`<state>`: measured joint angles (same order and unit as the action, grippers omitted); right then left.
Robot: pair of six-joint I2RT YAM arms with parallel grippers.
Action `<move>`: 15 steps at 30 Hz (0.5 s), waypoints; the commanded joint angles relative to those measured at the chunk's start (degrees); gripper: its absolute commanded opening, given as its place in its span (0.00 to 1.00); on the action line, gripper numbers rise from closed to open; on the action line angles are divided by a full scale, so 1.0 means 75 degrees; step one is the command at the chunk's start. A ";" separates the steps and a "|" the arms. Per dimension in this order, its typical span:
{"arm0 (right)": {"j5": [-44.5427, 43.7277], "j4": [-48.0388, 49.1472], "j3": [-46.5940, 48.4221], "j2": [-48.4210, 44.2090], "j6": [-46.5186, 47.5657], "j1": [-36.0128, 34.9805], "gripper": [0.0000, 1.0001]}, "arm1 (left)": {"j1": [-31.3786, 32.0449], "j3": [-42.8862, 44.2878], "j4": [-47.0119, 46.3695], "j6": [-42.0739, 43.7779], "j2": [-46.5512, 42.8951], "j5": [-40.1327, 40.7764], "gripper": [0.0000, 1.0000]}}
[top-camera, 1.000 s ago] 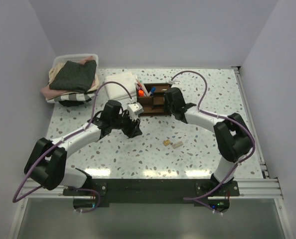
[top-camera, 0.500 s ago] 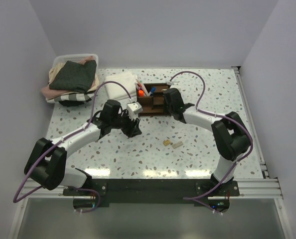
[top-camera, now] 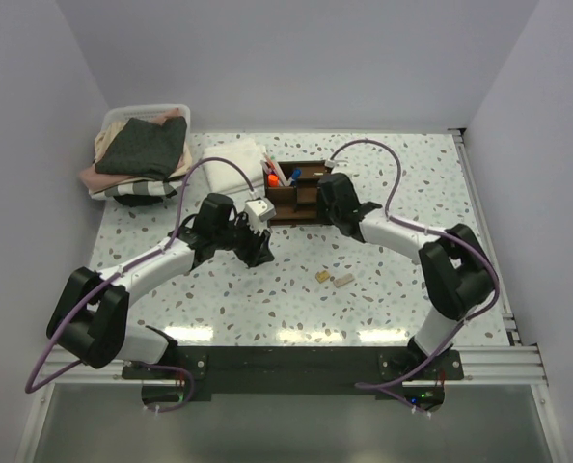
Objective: Sort the stationery into containers
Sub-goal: Place the stationery in the storage box.
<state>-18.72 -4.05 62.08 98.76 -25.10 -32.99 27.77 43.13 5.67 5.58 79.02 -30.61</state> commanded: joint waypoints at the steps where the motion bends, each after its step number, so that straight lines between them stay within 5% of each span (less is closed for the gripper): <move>1: -0.0282 -0.1025 -0.0168 -0.1049 0.0030 0.0180 0.41 | -0.0058 0.0341 0.0169 0.0216 -0.0329 0.0132 0.62; 6: 0.1223 -0.1312 -0.0730 -0.2150 0.1901 0.0485 0.50 | -0.0058 0.0763 0.0719 0.0683 -0.0575 0.0203 0.62; 13: 0.5817 -0.1007 -0.3011 -0.3754 0.7989 0.0508 0.54 | -0.0058 0.1057 0.1353 0.1095 -0.0892 0.0179 0.63; 15: 0.6221 -0.1087 -0.3366 -0.4003 0.8955 0.0497 0.55 | -0.0058 0.1011 0.1493 0.1200 -0.1008 0.0144 0.64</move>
<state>9.52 -10.94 42.76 73.84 14.87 -28.88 27.75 48.99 14.00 11.35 74.06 -29.30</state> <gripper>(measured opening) 0.544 0.630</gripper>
